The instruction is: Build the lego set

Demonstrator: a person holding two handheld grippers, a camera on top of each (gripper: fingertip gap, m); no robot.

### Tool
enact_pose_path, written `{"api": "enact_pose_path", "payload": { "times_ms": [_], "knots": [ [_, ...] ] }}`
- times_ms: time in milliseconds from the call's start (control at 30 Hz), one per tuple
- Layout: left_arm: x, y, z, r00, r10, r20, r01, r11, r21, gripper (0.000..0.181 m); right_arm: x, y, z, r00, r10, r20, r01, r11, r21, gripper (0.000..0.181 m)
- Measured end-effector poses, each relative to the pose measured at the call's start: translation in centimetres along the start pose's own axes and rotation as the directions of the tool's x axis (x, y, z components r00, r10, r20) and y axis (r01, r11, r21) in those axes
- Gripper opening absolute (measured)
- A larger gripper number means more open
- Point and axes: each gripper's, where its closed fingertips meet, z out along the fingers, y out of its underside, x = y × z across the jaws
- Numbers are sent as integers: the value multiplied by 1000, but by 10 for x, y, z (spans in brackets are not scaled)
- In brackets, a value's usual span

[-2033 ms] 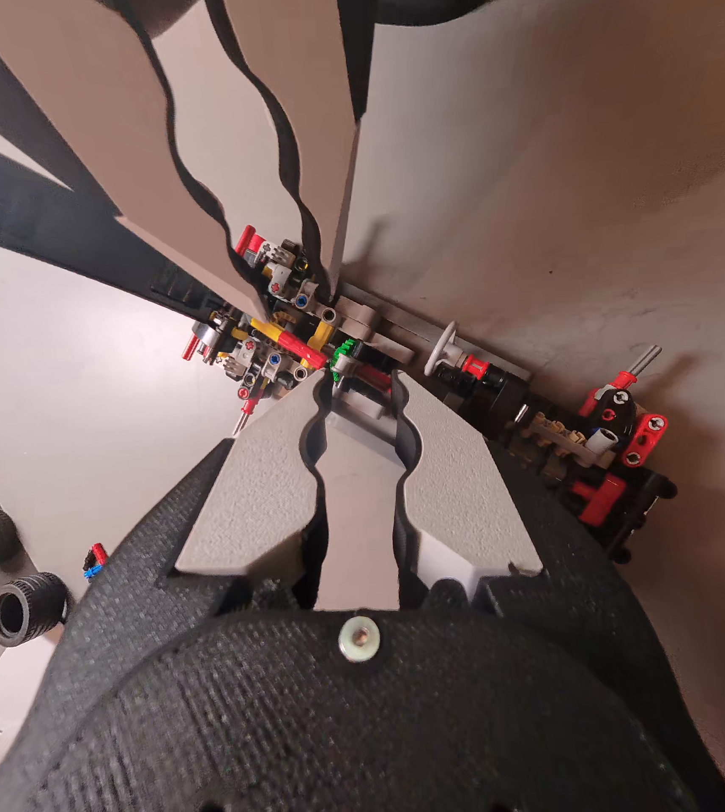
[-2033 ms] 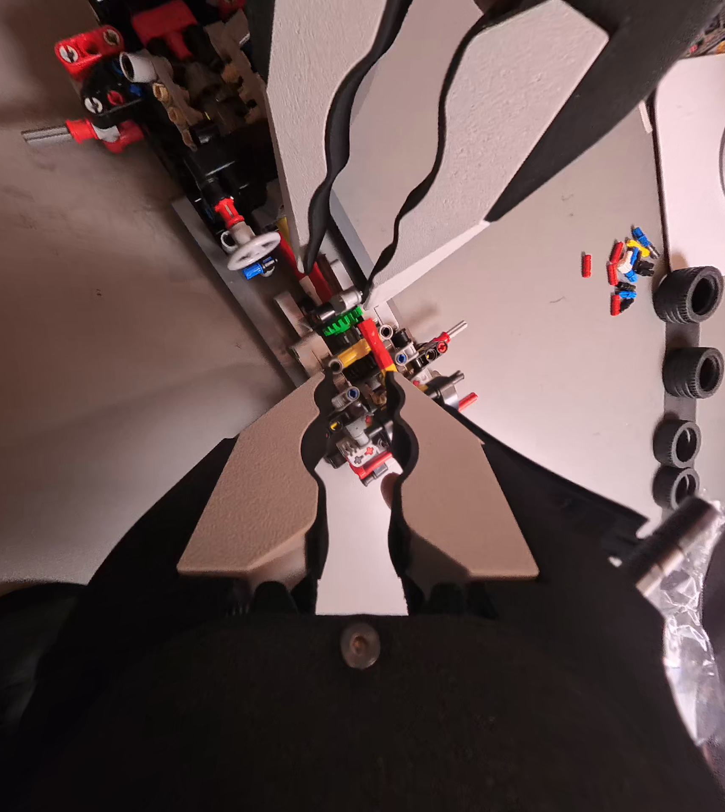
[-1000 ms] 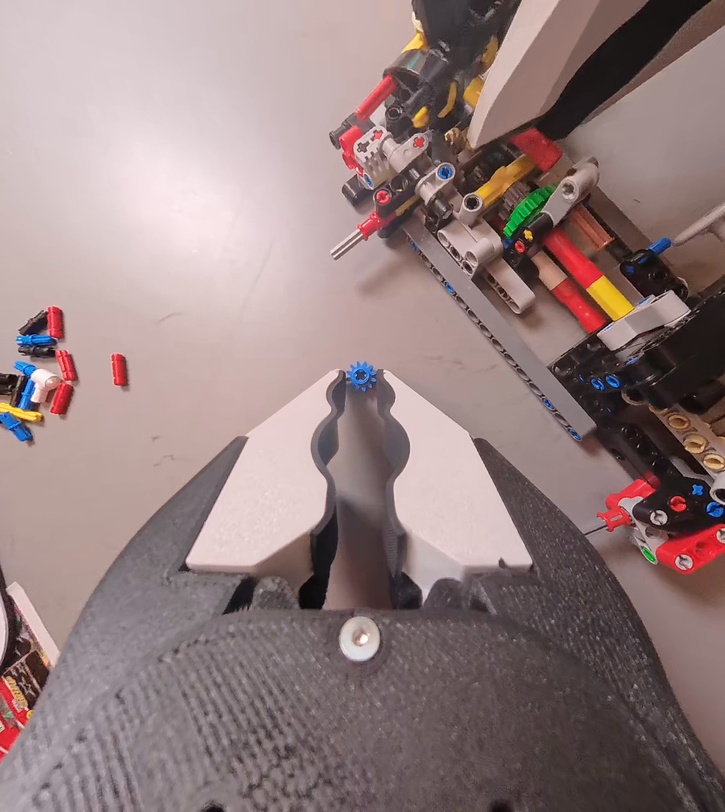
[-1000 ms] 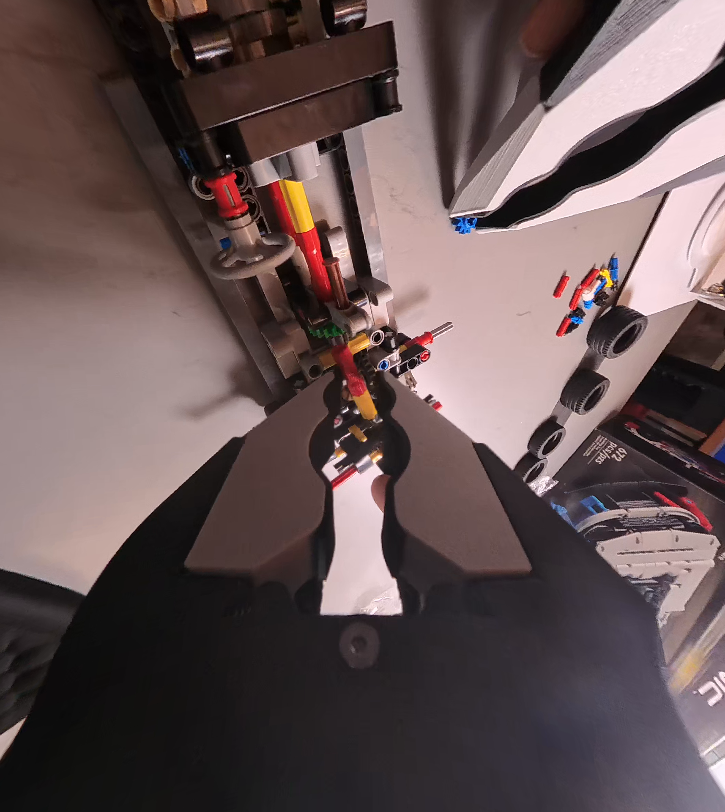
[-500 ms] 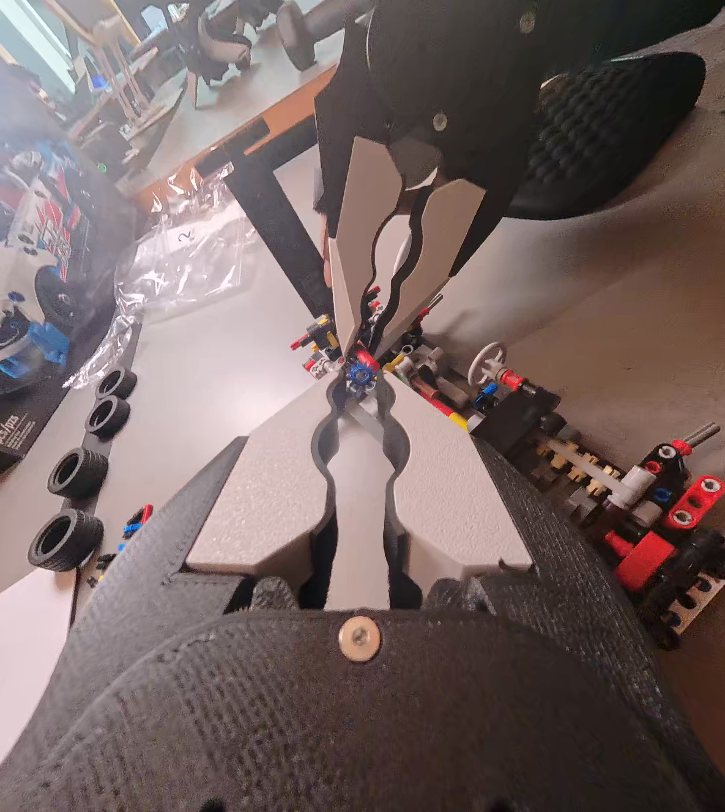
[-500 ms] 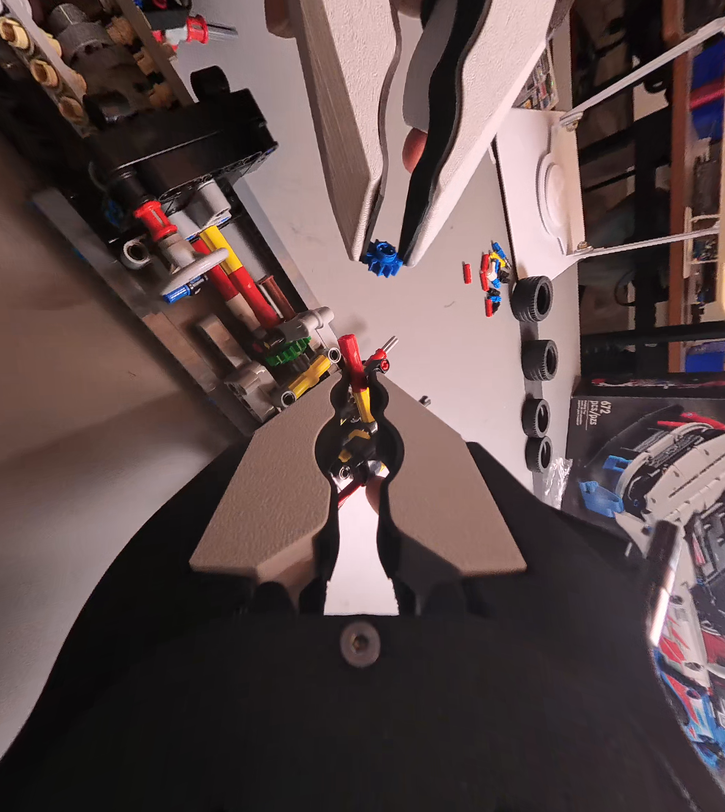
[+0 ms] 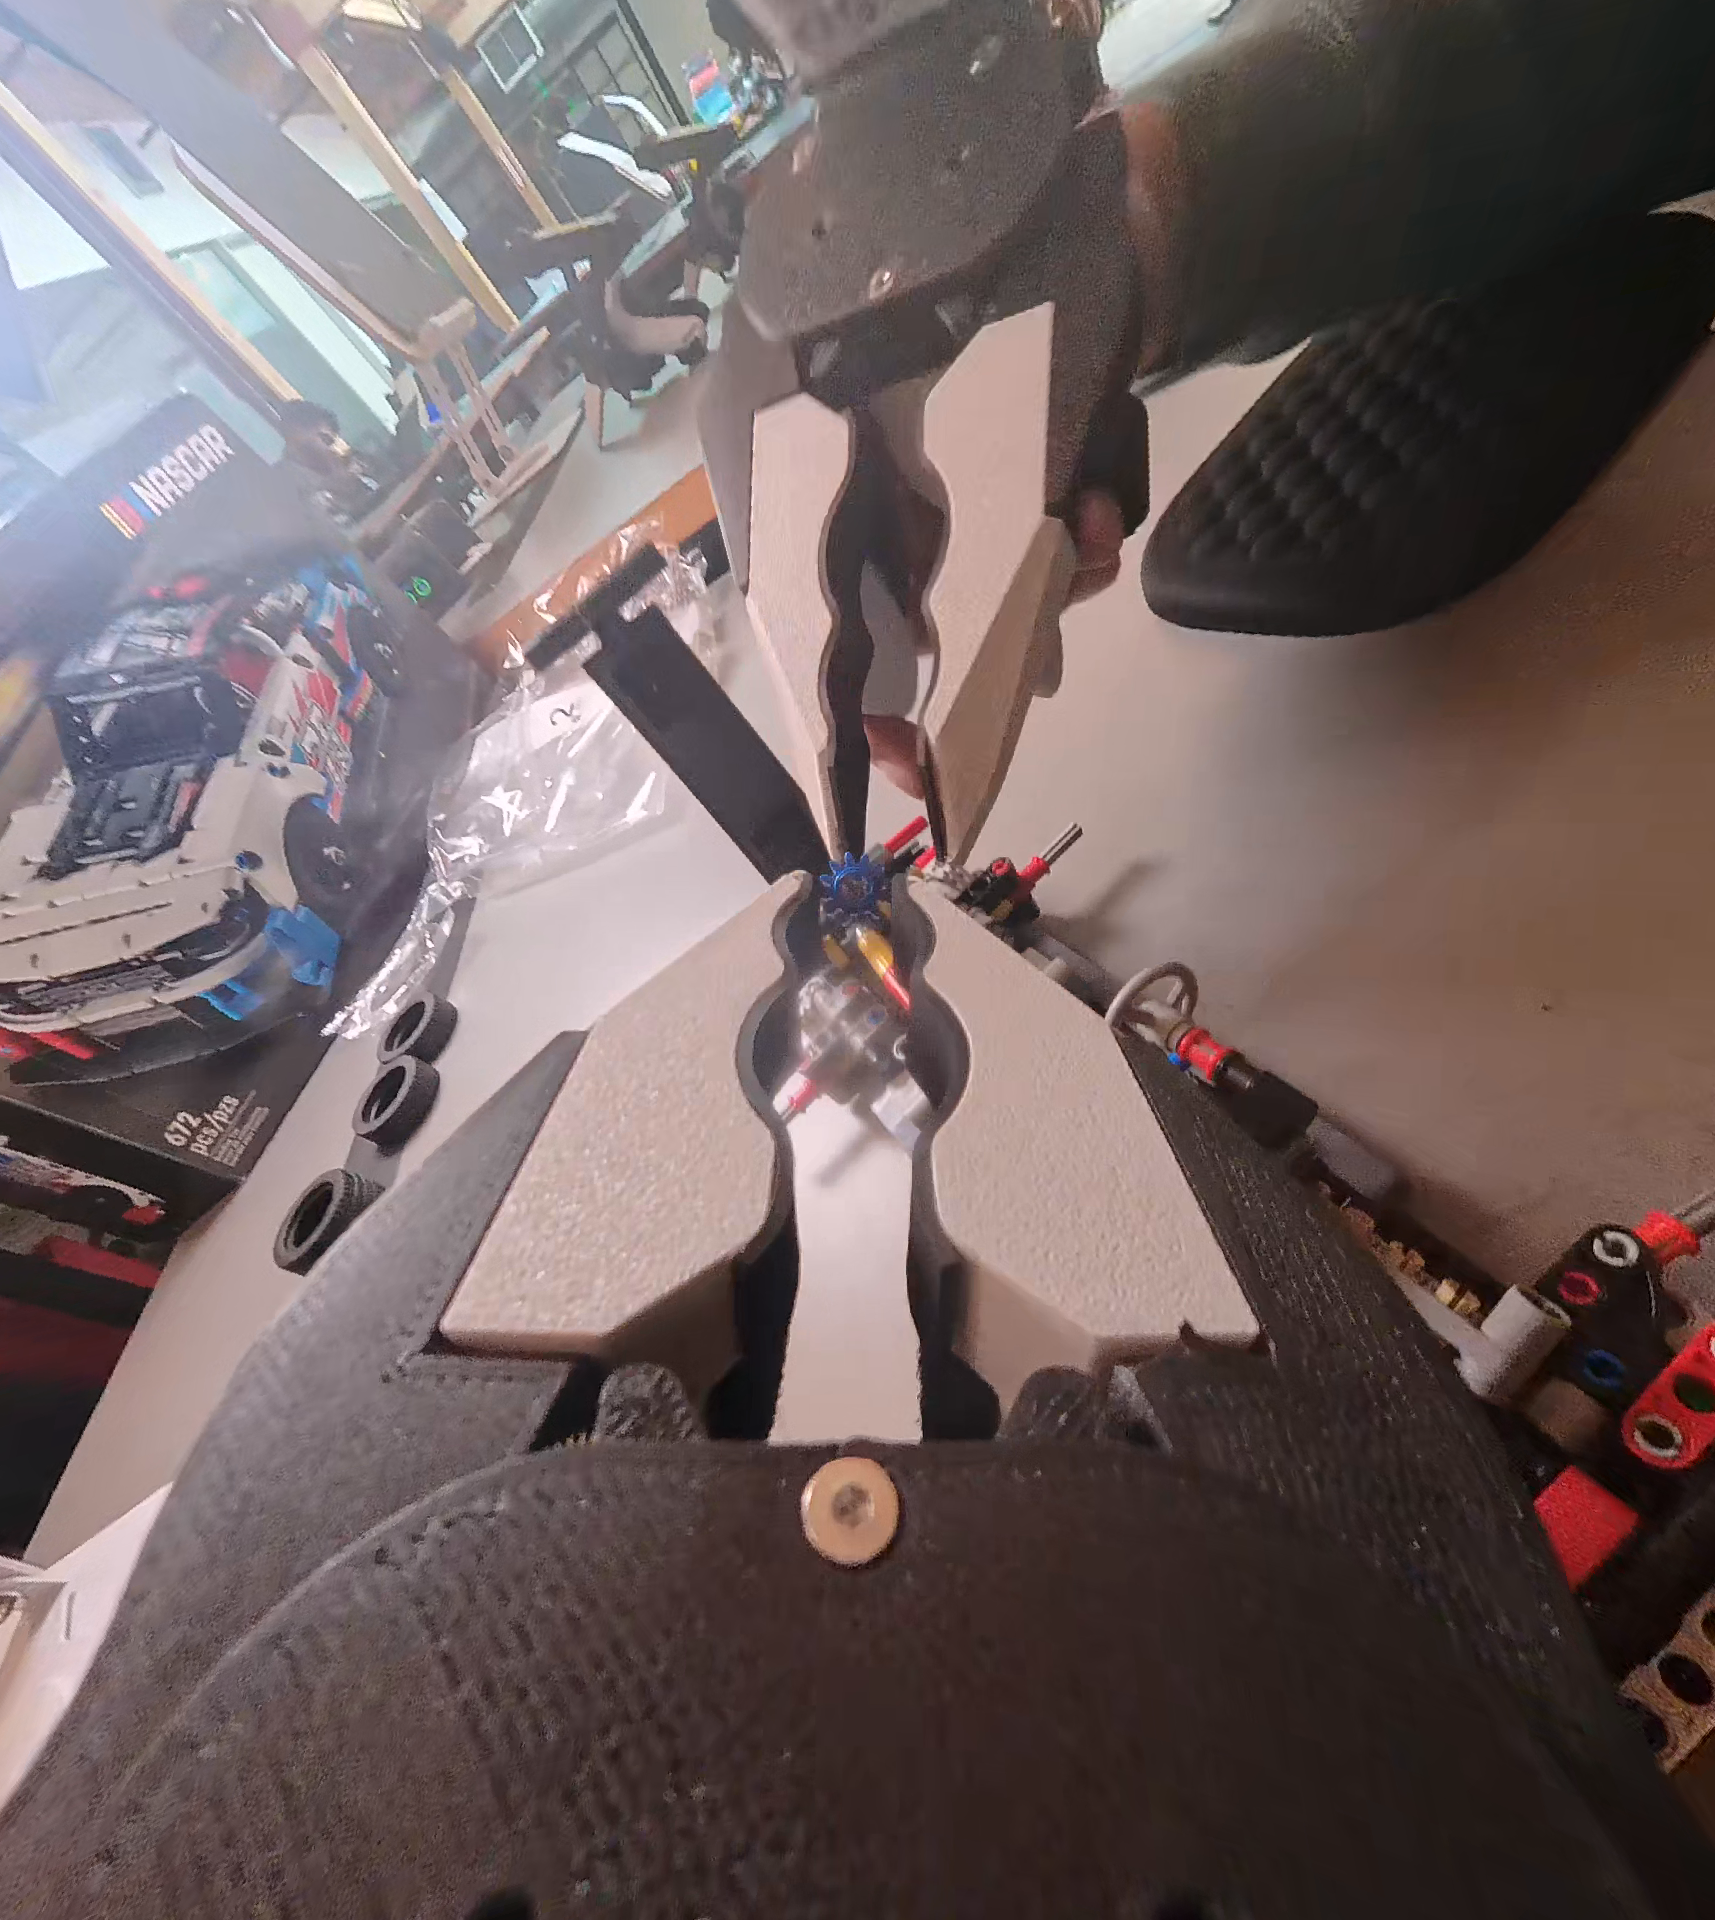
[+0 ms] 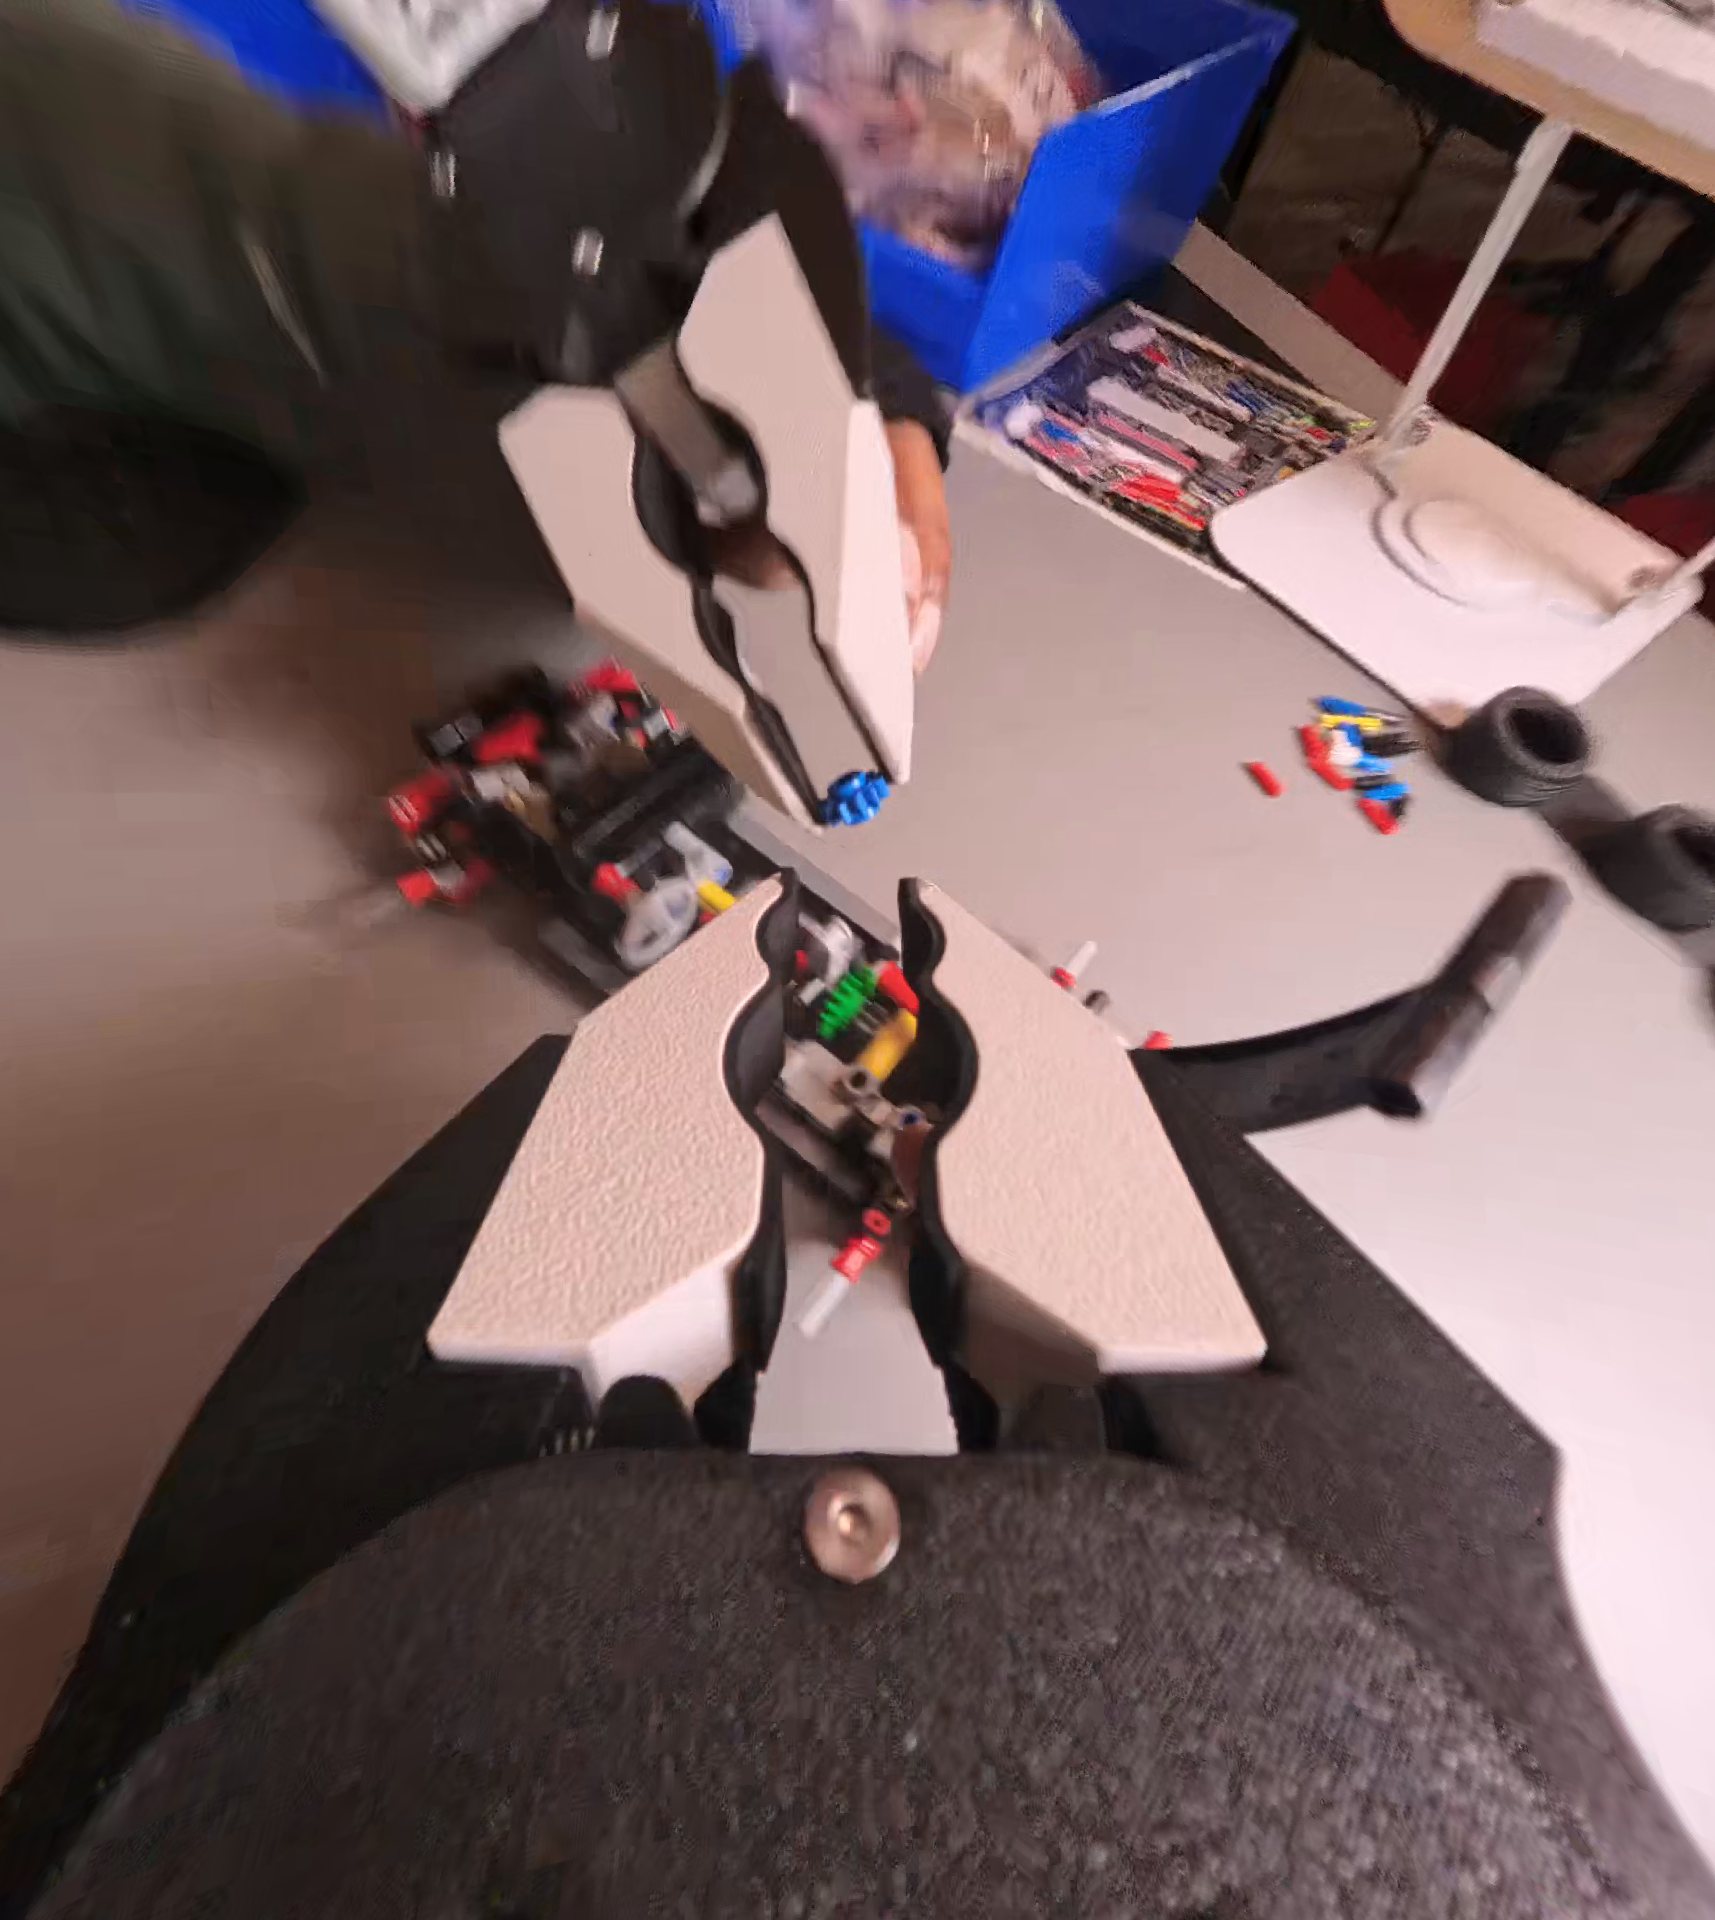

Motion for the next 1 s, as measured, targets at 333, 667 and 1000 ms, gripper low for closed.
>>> {"api": "enact_pose_path", "payload": {
  "times_ms": [333,667,1000],
  "knots": [
    [-3,-10,0,995,74,66,-74,997,-9,12,-8,-19,-3,906,351,236,-391,909,148,15],
    [2,-4,6,991,115,64,-111,992,-61,12,-1,-13,0,841,477,255,-519,844,135,8],
    [16,47,-9,918,-390,-75,326,848,-419,19,9,31,14,955,291,-50,-293,954,-58,7]
  ]
}}
